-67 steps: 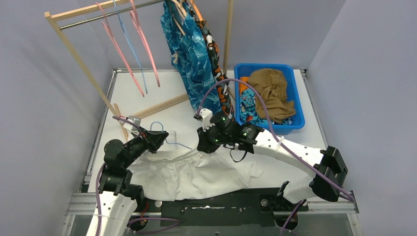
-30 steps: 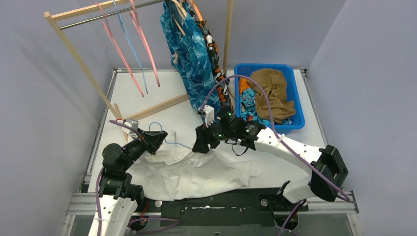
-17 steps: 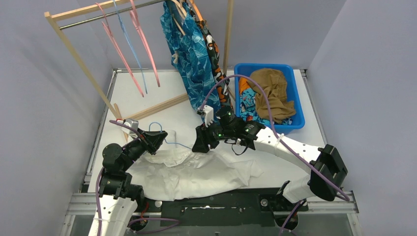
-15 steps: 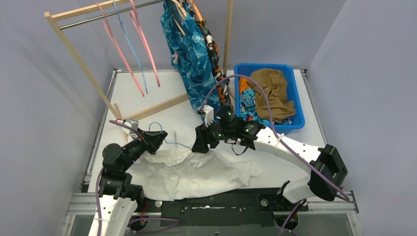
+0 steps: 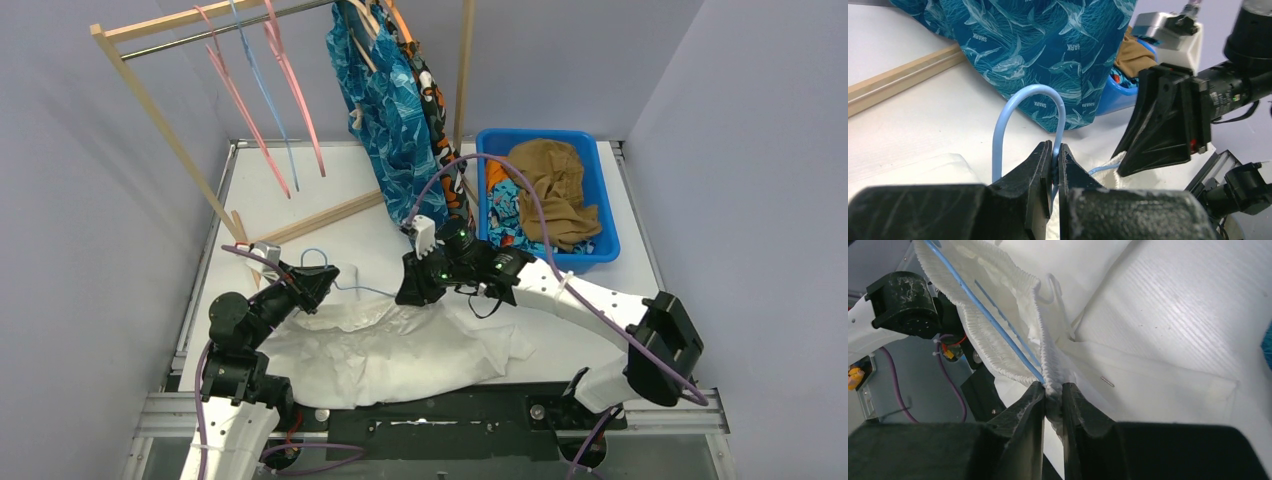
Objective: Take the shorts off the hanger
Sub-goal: Remove the shorts from the hanger, then place the hanger on the clothes rod.
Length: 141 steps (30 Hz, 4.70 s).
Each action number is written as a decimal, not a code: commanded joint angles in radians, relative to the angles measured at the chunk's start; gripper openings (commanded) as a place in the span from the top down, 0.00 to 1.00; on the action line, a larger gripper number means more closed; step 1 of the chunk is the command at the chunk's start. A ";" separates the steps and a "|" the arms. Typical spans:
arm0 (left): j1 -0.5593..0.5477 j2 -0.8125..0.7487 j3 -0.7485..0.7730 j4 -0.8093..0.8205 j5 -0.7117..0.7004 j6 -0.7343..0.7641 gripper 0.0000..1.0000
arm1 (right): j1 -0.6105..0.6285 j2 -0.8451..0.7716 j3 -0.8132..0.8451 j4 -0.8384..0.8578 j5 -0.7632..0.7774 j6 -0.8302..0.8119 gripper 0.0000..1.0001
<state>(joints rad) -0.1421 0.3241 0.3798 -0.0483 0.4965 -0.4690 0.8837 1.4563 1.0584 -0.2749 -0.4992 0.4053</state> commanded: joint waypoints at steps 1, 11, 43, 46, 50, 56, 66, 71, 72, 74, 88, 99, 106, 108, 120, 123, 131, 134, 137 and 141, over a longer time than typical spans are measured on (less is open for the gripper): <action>-0.001 -0.027 0.033 0.027 -0.067 0.008 1.00 | -0.060 -0.117 0.007 -0.038 0.205 0.009 0.89; 0.002 -0.154 0.040 -0.071 -0.335 0.029 1.00 | -0.150 -0.307 -0.094 -0.107 0.428 0.008 0.92; -0.001 -0.088 0.021 -0.009 -0.198 0.018 1.00 | -0.082 -0.301 -0.104 -0.033 0.279 -0.051 0.52; -0.001 -0.074 0.017 0.010 -0.157 0.013 1.00 | -0.088 -0.345 -0.124 -0.024 0.272 -0.084 0.42; -0.001 -0.059 0.003 0.054 -0.080 -0.004 1.00 | -0.084 -0.374 -0.207 0.046 0.171 -0.179 0.33; -0.001 -0.034 -0.006 0.095 -0.002 -0.021 1.00 | -0.013 -0.383 -0.265 0.041 0.186 -0.303 0.30; -0.001 -0.017 -0.010 0.117 0.035 -0.034 1.00 | -0.012 -0.357 -0.228 0.014 0.054 -0.318 0.57; -0.001 -0.017 -0.010 0.113 0.026 -0.033 1.00 | -0.028 -0.370 -0.236 0.010 0.022 -0.322 0.85; -0.001 -0.018 -0.010 0.113 0.026 -0.033 1.00 | -0.039 -0.375 -0.241 0.015 0.016 -0.319 0.92; -0.001 -0.017 -0.010 0.113 0.025 -0.033 1.00 | -0.056 -0.383 -0.252 0.029 0.009 -0.305 0.95; -0.001 -0.004 0.009 0.039 -0.080 -0.026 0.27 | -0.122 -0.419 -0.183 -0.108 0.038 -0.271 1.00; 0.000 0.017 0.030 -0.028 -0.167 -0.007 0.26 | -0.136 -0.589 -0.094 -0.203 0.148 -0.289 1.00; -0.001 0.010 0.039 -0.058 -0.217 -0.002 0.26 | -0.136 -0.677 -0.116 -0.132 0.219 -0.273 1.00; -0.001 0.009 0.041 -0.065 -0.236 -0.002 0.26 | -0.135 -0.689 -0.119 -0.106 0.239 -0.264 1.00; -0.001 -0.005 0.048 -0.098 -0.303 0.002 0.26 | -0.101 -0.730 -0.130 0.079 0.405 -0.259 1.00; -0.001 -0.002 0.048 -0.105 -0.317 0.001 0.26 | -0.067 -0.718 -0.139 0.163 0.434 -0.276 1.00; -0.001 0.019 0.051 -0.115 -0.333 0.001 0.20 | 0.054 -0.598 -0.070 0.314 0.613 -0.384 1.00; -0.001 0.021 0.051 -0.117 -0.335 0.001 0.20 | 0.061 -0.565 -0.062 0.418 0.683 -0.410 1.00; 0.000 0.024 0.051 -0.118 -0.337 0.001 0.20 | 0.063 -0.522 -0.041 0.495 0.711 -0.441 1.00; 0.001 0.026 0.053 -0.119 -0.339 0.002 0.20 | 0.064 -0.453 0.011 0.576 0.721 -0.455 1.00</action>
<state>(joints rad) -0.1448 0.3473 0.3771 -0.1917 0.1680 -0.4847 0.9386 0.9646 0.9760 0.0666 0.1589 -0.0063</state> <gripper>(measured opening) 0.800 0.073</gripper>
